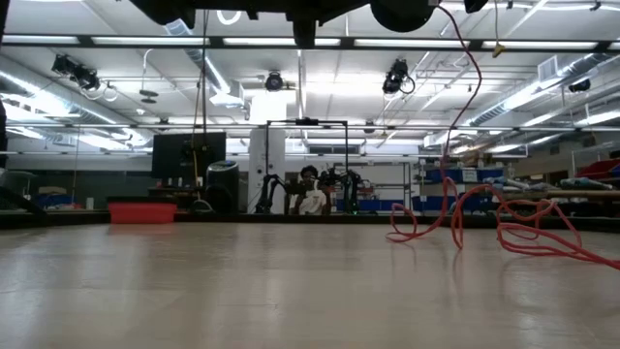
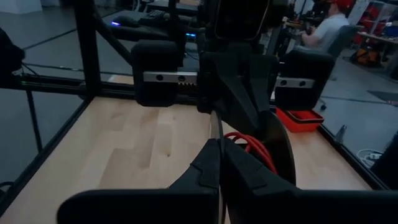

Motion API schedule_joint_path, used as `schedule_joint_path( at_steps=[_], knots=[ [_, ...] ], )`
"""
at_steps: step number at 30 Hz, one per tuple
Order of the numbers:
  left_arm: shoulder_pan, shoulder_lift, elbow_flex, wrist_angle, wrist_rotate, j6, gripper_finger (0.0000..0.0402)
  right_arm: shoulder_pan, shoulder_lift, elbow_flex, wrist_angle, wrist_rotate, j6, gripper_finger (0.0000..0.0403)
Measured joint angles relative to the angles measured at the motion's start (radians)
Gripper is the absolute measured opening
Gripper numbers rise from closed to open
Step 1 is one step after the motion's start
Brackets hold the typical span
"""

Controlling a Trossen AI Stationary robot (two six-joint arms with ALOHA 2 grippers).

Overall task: Coil cords
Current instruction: Coil the red wire onto the spool

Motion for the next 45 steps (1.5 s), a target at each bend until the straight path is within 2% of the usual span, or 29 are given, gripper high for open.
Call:
schedule_joint_path(
  at_steps=[9, 13, 21, 26, 31, 34, 38, 45],
  knots=[
    [-0.001, -0.014, 0.002, -0.067, -0.013, 0.000, 0.0085, 0.031, -0.019, -0.001, 0.103, 0.036, -0.080, 0.0001],
    [-0.001, -0.014, 0.002, -0.068, -0.004, -0.008, 0.0108, 0.039, -0.020, -0.001, 0.166, 0.035, -0.119, 0.0001],
    [-0.001, 0.021, 0.002, -0.009, 0.027, -0.076, 0.0112, 0.012, -0.017, -0.001, 0.339, 0.021, -0.241, 0.0001],
    [-0.001, 0.081, 0.003, 0.085, 0.024, -0.088, 0.0112, -0.030, -0.015, -0.001, 0.375, -0.052, -0.249, 0.0001],
    [-0.001, 0.125, 0.003, 0.127, -0.074, -0.104, 0.0113, -0.045, -0.015, -0.001, 0.380, -0.083, -0.248, 0.0001],
    [0.000, 0.138, 0.003, 0.154, -0.095, -0.106, 0.0113, -0.046, -0.008, -0.001, 0.389, -0.086, -0.248, 0.0001],
    [0.000, 0.158, 0.008, 0.222, -0.073, -0.105, 0.0113, -0.051, 0.029, -0.001, 0.454, -0.093, -0.280, 0.0001],
    [0.000, 0.160, 0.018, 0.222, -0.062, -0.105, 0.0113, -0.072, 0.094, -0.001, 0.542, -0.116, -0.308, 0.0001]
  ],
)
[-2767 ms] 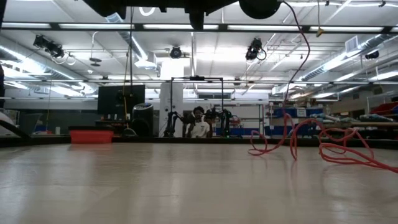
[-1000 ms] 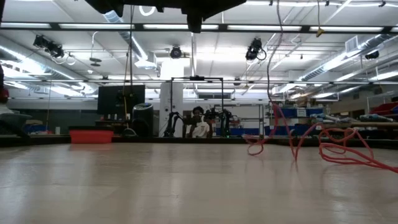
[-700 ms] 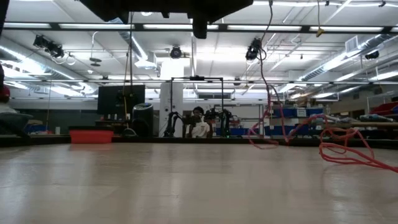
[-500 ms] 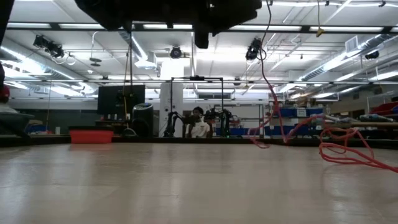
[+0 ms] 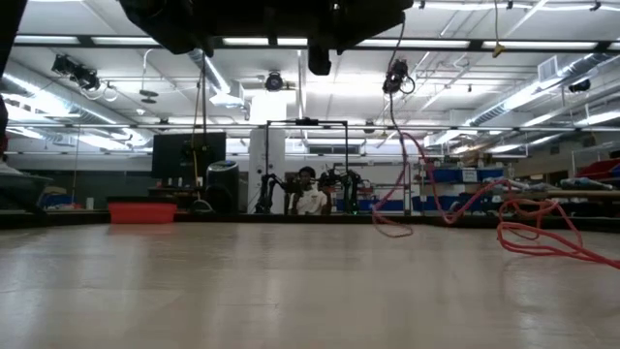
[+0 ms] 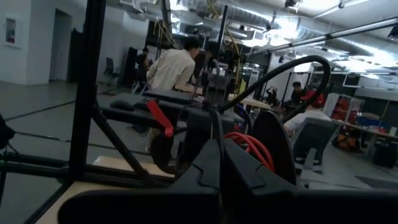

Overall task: Coil cords
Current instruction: Coil the red wire onto the spool

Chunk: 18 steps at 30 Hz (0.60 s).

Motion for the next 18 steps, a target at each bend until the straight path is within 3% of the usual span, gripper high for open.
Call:
schedule_joint_path(
  at_steps=[18],
  knots=[
    [0.002, 0.000, 0.000, -0.119, -0.009, 0.003, 0.0088, -0.020, 0.020, 0.000, 0.101, -0.051, -0.027, 0.0002]
  ],
)
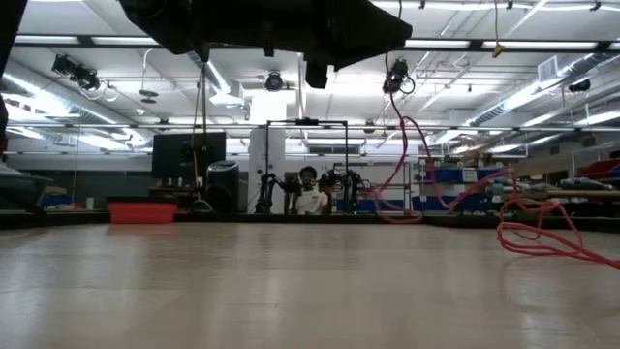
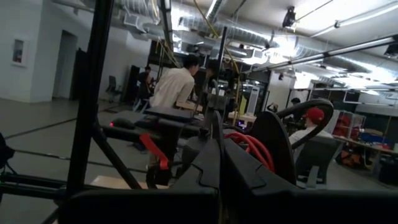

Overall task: Coil cords
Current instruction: Coil the red wire onto the spool

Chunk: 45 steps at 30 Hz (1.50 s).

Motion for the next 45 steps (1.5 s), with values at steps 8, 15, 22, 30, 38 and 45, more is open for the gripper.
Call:
schedule_joint_path(
  at_steps=[8, 15, 22, 30, 38, 45],
  knots=[
    [0.000, 0.000, 0.000, -0.074, -0.007, 0.003, 0.0015, 0.002, 0.000, 0.000, -0.001, 0.000, -0.001, 0.0002],
    [0.007, -0.018, 0.000, -0.150, -0.006, 0.027, 0.0003, 0.040, -0.011, 0.000, -0.028, 0.080, -0.036, 0.0002],
    [0.015, -0.124, 0.000, -0.355, -0.011, 0.088, 0.0001, 0.140, -0.102, 0.000, -0.208, 0.271, -0.023, 0.0002],
    [0.021, -0.250, 0.000, -0.477, 0.012, 0.109, 0.0001, 0.176, -0.143, 0.000, -0.498, 0.380, 0.211, 0.0002],
    [0.000, -0.293, 0.000, -0.517, 0.065, 0.188, 0.0000, 0.104, -0.143, 0.000, -0.736, 0.305, 0.509, 0.0002],
    [-0.026, -0.293, 0.000, -0.473, -0.003, 0.355, 0.0001, 0.002, -0.131, 0.000, -0.783, 0.020, 0.652, 0.0002]
  ],
)
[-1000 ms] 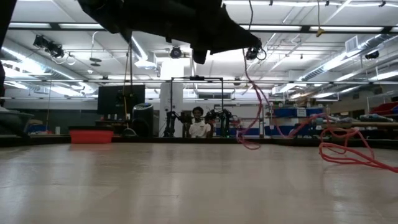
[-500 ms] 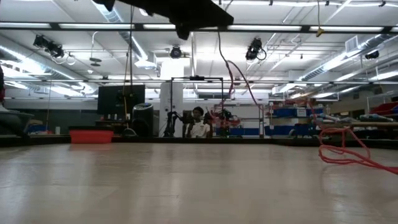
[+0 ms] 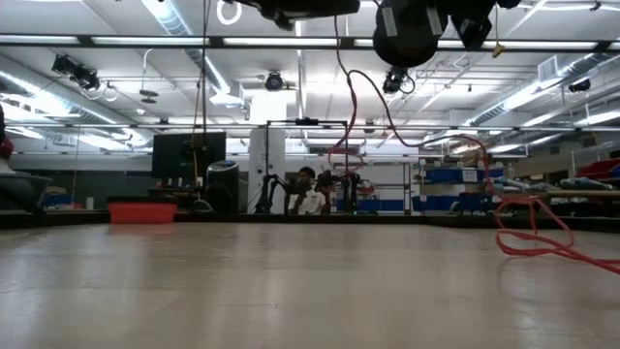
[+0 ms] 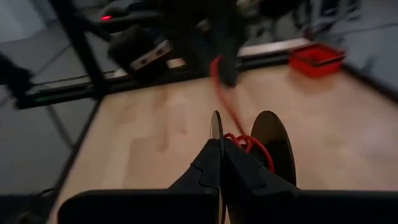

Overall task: Coil cords
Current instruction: Coil the red wire onto the spool

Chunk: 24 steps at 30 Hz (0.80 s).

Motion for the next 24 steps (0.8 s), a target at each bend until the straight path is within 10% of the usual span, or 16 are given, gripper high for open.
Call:
schedule_joint_path(
  at_steps=[9, 24],
  knots=[
    [-0.006, 0.003, 0.000, 0.104, -0.022, 0.142, 0.0005, -0.060, 0.016, 0.000, 0.074, -0.268, 0.020, 0.0002],
    [-0.007, 0.003, 0.000, 0.203, 0.060, 0.142, 0.0006, -0.082, 0.073, 0.000, 0.322, -0.429, -0.067, 0.0003]
  ],
)
